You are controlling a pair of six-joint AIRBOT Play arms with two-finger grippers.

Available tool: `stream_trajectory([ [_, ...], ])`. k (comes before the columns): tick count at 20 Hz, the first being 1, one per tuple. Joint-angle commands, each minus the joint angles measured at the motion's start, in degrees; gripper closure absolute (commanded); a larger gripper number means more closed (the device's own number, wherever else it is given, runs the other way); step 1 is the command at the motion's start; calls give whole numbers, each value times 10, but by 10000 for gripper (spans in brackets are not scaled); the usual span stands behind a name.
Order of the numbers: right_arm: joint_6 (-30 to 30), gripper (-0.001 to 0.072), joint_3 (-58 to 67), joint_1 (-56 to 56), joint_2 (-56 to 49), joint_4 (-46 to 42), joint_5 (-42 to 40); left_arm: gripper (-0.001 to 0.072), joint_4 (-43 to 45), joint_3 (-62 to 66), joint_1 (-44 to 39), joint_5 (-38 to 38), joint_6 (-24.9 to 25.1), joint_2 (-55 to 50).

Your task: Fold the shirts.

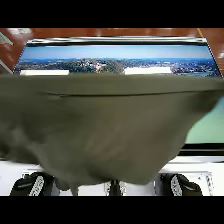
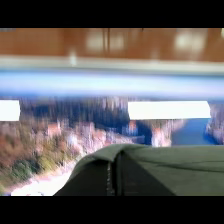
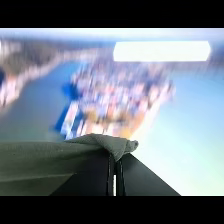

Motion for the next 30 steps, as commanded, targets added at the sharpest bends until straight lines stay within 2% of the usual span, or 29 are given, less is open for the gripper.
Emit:
stream_trajectory([
  [1, 3, 655, -127, 1, -82, 0, -28, 670, -5, -181, 1, -7, -18, -32],
  [3, 0, 656, -176, 5, -148, 39, -106, 670, -35, -282, -1, 53, -13, -83],
  [5, -1, 656, -181, 49, -221, 40, -188, 670, -54, -335, -9, 139, 12, -159],
  [6, 5, 655, -181, 79, -253, 34, -236, 670, -59, -336, -15, 174, 31, -206],
  [7, 36, 655, -181, 111, -285, 24, -291, 670, -70, -329, -21, 208, 47, -253],
  [9, 96, 655, -181, 161, -342, -6, -392, 669, -97, -306, -29, 269, 53, -334],
  [10, 105, 655, -181, 180, -368, -18, -438, 669, -115, -293, -32, 299, 53, -368],
  [14, 100, 654, -181, 216, -445, -22, -591, 669, -207, -256, -53, 425, 61, -479],
  [16, 100, 654, -181, 221, -476, -21, -652, 670, -210, -253, -73, 481, 96, -513],
  [18, 100, 654, -181, 222, -499, -16, -673, 669, -210, -253, -82, 496, 124, -536],
  [20, 100, 654, -181, 221, -514, -15, -662, 669, -203, -253, -80, 468, 125, -547],
  [22, 100, 654, -181, 221, -509, -20, -610, 669, -161, -253, -72, 391, 124, -542],
  [24, 101, 654, -181, 218, -492, -22, -516, 669, -95, -247, -57, 260, 118, -538],
  [25, 103, 655, -181, 215, -485, -22, -450, 669, -71, -247, -50, 194, 96, -539],
  [27, 103, 655, -181, 214, -483, -33, -333, 669, -57, -248, -38, 83, 76, -548],
  [30, 113, 655, -181, 214, -484, -97, -255, 669, -56, -249, -37, 21, 61, -561],
])
